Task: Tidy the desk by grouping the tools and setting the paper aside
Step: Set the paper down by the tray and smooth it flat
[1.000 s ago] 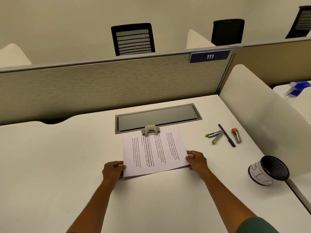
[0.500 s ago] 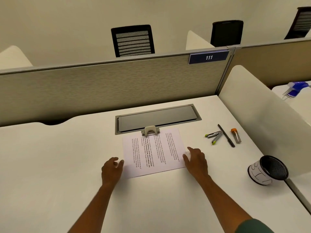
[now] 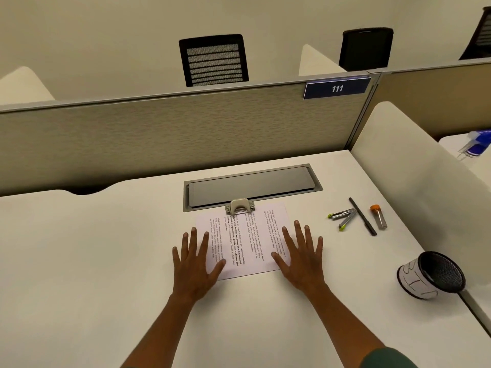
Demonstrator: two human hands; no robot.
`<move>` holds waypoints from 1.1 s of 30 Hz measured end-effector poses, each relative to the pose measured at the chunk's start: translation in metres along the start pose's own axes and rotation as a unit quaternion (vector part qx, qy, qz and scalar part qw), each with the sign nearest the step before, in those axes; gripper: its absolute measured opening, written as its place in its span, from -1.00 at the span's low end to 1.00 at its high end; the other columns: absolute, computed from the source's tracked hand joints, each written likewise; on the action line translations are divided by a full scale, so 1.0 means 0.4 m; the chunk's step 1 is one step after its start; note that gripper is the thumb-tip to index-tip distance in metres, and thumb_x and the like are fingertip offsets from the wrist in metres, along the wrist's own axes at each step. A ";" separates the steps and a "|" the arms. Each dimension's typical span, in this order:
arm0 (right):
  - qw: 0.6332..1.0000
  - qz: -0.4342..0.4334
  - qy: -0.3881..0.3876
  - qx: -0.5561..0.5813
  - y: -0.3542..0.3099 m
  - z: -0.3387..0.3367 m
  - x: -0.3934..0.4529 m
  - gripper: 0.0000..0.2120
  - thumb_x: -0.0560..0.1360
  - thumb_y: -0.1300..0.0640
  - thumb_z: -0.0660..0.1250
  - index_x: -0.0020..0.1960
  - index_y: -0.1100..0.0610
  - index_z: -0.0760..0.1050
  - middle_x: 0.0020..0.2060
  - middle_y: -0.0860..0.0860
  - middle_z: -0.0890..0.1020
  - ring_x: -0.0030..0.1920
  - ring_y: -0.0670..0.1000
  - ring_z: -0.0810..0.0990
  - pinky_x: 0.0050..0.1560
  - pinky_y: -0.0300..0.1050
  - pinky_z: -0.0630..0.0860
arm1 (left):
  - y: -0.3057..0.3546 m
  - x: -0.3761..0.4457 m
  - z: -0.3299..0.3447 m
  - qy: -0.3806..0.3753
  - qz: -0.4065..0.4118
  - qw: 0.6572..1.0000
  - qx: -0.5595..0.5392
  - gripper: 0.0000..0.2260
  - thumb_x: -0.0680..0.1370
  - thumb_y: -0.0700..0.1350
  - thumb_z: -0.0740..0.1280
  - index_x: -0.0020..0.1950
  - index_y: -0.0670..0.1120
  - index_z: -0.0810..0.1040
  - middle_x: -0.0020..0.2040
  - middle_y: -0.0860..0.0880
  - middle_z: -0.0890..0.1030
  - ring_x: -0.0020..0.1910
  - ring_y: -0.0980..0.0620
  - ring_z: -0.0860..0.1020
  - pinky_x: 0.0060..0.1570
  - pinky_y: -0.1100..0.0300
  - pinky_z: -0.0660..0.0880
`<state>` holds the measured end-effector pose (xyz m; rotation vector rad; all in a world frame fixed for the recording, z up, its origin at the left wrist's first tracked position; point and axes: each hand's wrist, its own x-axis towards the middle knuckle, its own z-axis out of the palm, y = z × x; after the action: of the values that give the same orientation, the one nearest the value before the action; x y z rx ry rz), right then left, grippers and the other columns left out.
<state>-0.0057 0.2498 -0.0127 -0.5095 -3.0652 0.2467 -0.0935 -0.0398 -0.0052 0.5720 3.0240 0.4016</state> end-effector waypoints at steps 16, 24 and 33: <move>0.999 0.011 -0.007 0.049 -0.051 0.038 0.028 -0.24 0.47 -0.45 -0.04 0.56 -0.11 0.00 0.57 0.04 -0.05 0.55 0.16 -0.06 0.45 0.38 -0.08 | 0.049 0.215 -0.027 -0.017 0.009 0.999 -0.032 -0.05 0.36 0.57 -0.23 0.60 0.03 -0.05 0.60 -0.06 -0.17 0.57 -0.09 -0.22 0.48 -0.22 -0.19; 0.995 -0.074 -0.014 0.067 -0.162 0.033 0.035 -0.26 0.47 -0.45 -0.02 0.55 -0.12 0.06 0.57 0.05 0.02 0.55 0.16 -0.03 0.42 0.43 -0.02 | 0.107 0.399 -0.053 -0.004 0.049 0.998 -0.036 -0.08 0.38 0.55 -0.21 0.60 0.03 -0.02 0.61 -0.08 -0.13 0.57 -0.12 -0.18 0.46 -0.21 -0.21; 0.993 -0.071 -0.064 0.072 -0.244 0.081 0.021 -0.28 0.45 -0.47 -0.02 0.52 -0.16 0.13 0.56 0.02 0.06 0.54 0.16 0.02 0.39 0.44 0.06 | 0.159 0.535 -0.017 -0.028 0.088 0.995 0.027 -0.15 0.42 0.48 -0.20 0.59 0.03 -0.03 0.61 -0.11 -0.14 0.57 -0.13 -0.19 0.49 -0.24 -0.16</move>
<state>-0.0463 0.1566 -0.0290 -0.2764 -3.1547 0.5117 -0.2711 0.0935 0.0200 0.8431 2.9489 0.3058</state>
